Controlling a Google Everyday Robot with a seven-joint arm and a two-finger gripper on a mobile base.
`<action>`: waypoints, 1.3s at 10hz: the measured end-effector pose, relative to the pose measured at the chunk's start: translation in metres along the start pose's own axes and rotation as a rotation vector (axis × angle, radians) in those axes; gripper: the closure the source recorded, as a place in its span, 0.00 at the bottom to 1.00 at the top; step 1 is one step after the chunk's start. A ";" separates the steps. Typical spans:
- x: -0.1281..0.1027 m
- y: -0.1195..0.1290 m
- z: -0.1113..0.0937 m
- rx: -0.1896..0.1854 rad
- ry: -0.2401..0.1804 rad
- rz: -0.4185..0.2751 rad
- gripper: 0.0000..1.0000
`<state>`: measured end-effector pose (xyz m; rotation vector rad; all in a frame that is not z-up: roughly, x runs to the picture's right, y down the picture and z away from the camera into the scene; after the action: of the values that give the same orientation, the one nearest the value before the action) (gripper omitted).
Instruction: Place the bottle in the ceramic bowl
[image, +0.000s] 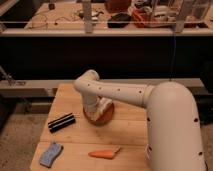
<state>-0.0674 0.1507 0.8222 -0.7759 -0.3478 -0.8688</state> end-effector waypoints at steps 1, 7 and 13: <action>-0.001 -0.002 -0.001 0.002 0.000 -0.002 0.80; 0.000 -0.001 -0.004 0.001 0.006 -0.001 0.67; 0.002 -0.001 -0.005 -0.003 0.012 -0.002 0.43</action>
<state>-0.0671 0.1454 0.8206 -0.7732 -0.3363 -0.8757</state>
